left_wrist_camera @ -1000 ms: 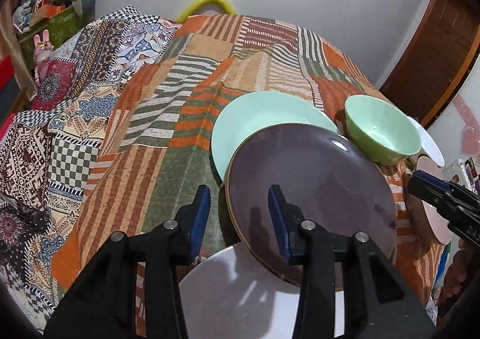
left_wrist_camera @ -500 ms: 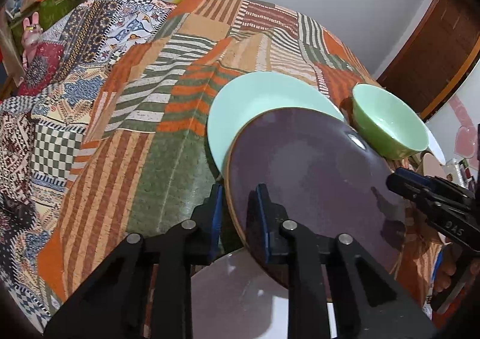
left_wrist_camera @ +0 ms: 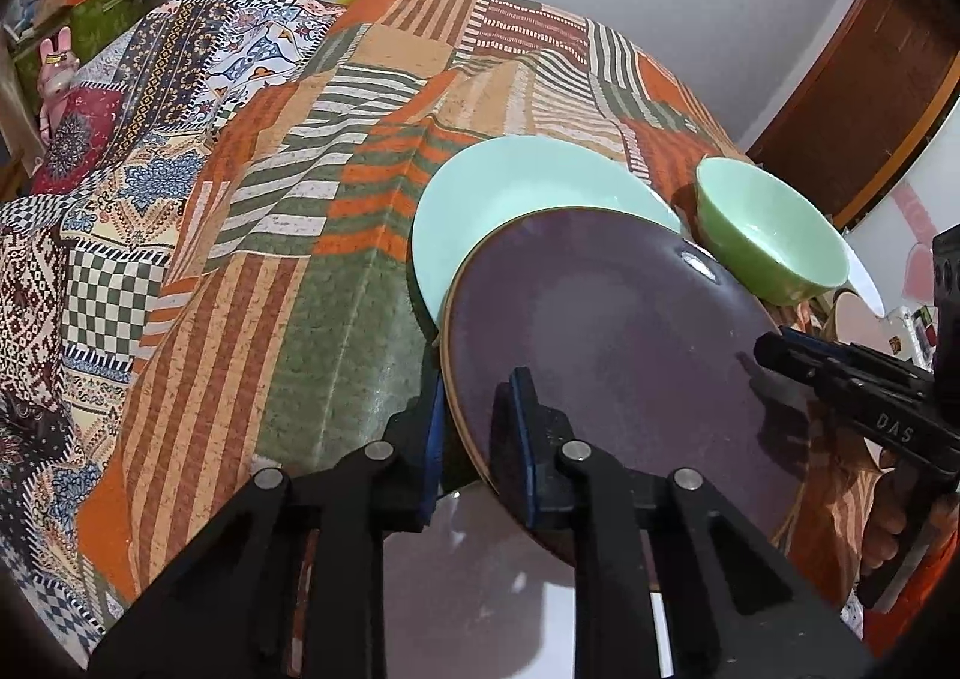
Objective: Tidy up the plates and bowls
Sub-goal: 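Lift the purple plate with both tools and carry it toward the quilt edge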
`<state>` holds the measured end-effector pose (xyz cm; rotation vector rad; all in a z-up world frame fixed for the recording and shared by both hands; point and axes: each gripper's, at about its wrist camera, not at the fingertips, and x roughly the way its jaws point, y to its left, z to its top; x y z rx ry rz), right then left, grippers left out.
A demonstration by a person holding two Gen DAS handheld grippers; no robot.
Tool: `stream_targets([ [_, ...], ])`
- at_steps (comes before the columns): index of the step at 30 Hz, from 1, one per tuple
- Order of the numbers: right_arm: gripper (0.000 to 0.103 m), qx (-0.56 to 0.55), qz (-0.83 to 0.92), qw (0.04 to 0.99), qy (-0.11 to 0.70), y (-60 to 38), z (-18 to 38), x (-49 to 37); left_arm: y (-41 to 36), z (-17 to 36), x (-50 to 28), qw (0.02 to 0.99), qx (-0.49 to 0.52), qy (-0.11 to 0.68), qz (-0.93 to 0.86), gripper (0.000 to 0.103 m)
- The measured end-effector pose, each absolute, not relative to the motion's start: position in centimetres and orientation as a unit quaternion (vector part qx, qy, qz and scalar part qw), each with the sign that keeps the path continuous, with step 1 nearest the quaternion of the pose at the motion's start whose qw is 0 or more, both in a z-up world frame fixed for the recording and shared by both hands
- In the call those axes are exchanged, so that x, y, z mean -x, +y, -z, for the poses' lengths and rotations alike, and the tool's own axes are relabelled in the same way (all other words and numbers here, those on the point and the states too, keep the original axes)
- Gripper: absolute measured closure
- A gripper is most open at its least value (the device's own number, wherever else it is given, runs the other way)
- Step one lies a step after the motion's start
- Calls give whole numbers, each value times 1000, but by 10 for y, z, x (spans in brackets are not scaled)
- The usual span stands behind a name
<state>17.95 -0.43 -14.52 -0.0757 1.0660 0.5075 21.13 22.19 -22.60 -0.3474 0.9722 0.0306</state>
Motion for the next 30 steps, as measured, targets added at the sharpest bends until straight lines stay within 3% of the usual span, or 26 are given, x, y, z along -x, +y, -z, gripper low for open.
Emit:
stream_targets([
  [18, 76, 3, -257, 826, 502, -15, 140, -151, 211, 205, -167, 875, 173, 452, -28, 83],
  [30, 76, -18, -270, 842, 466, -33, 105, -121, 192, 162, -128, 893, 170, 416, -23, 83],
])
